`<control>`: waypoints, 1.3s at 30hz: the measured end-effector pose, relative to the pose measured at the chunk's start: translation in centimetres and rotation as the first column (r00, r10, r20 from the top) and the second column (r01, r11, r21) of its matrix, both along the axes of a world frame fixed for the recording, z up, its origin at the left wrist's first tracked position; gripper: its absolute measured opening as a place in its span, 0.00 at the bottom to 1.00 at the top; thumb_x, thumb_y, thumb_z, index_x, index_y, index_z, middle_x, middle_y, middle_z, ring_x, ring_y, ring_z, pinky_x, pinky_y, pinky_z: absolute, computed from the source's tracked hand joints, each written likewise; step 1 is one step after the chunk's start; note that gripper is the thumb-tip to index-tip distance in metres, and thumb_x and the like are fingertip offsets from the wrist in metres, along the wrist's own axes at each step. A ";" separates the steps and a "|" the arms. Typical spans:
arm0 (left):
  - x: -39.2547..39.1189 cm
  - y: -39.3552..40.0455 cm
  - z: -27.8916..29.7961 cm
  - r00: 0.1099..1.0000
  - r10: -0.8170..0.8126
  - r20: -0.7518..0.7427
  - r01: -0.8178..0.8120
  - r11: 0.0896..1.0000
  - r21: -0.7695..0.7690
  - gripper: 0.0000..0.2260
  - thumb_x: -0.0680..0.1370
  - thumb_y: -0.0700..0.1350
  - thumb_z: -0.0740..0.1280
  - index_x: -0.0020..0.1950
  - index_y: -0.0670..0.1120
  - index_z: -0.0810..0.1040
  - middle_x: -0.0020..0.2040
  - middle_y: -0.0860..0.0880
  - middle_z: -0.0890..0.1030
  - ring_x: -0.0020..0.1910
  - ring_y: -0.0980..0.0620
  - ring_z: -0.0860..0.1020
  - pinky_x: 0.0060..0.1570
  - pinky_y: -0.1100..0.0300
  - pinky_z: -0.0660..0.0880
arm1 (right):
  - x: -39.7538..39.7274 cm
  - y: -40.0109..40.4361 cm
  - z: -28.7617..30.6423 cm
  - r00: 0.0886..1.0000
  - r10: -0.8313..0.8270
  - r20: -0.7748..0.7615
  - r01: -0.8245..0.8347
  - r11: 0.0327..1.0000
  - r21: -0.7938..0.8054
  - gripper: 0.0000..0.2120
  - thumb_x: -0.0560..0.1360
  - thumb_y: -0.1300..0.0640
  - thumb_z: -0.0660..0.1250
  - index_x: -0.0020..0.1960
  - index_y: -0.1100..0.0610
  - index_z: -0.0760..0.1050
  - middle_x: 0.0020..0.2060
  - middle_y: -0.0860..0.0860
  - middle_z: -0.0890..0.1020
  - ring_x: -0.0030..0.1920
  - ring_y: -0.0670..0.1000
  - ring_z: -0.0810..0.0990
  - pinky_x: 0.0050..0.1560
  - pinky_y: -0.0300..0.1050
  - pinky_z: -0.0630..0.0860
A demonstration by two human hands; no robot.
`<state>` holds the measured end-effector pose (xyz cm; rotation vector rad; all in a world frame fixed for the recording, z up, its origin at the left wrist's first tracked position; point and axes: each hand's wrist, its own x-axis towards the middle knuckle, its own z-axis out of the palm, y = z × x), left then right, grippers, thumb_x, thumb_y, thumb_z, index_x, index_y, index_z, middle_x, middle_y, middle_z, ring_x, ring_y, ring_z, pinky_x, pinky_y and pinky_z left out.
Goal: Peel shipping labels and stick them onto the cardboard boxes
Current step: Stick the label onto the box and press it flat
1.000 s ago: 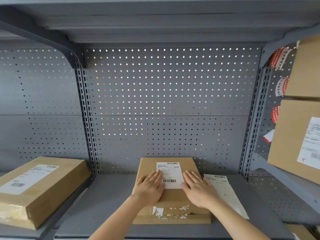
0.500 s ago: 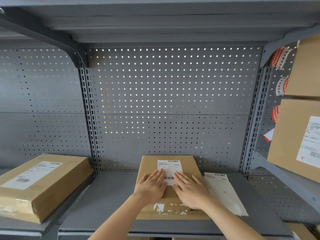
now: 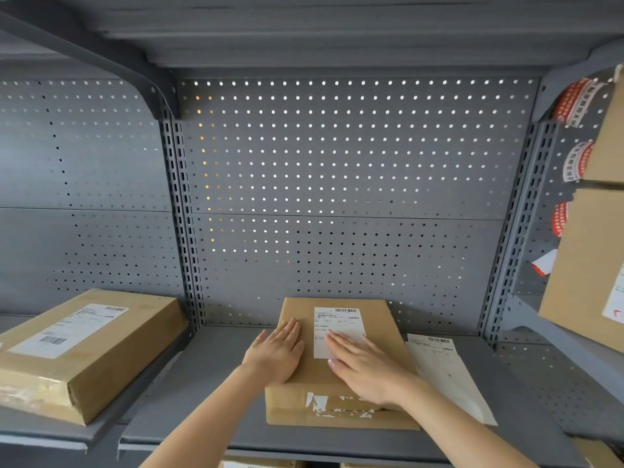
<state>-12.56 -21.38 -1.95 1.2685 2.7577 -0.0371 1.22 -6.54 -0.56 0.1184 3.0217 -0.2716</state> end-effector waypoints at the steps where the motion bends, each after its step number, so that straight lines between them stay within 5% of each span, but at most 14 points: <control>1: -0.2 0.1 -0.1 1.000 0.001 0.005 -0.001 1.000 0.002 0.24 0.84 0.50 0.41 0.78 0.45 0.40 0.79 0.49 0.41 0.77 0.53 0.42 0.76 0.50 0.43 | -0.3 -0.3 0.0 1.000 0.027 0.005 -0.027 1.000 0.000 0.27 0.81 0.42 0.39 0.76 0.48 0.37 0.75 0.41 0.38 0.71 0.37 0.34 0.74 0.46 0.33; 28: -2.0 0.8 -0.3 1.000 -0.002 0.003 0.002 1.000 0.031 0.24 0.83 0.51 0.40 0.78 0.46 0.40 0.79 0.52 0.41 0.77 0.56 0.41 0.76 0.53 0.41 | -9.1 2.7 -0.9 0.999 -0.035 -0.012 0.035 0.999 -0.023 0.27 0.81 0.41 0.40 0.77 0.47 0.41 0.76 0.40 0.42 0.75 0.40 0.39 0.75 0.48 0.37; 39: -1.6 1.0 -0.2 0.996 0.061 0.062 -0.066 0.995 0.080 0.24 0.83 0.53 0.41 0.78 0.50 0.41 0.78 0.56 0.42 0.77 0.59 0.42 0.76 0.52 0.41 | -9.2 4.7 -1.4 0.952 -0.302 -0.039 0.303 0.953 0.005 0.30 0.80 0.39 0.38 0.77 0.51 0.40 0.77 0.46 0.41 0.76 0.45 0.40 0.74 0.51 0.37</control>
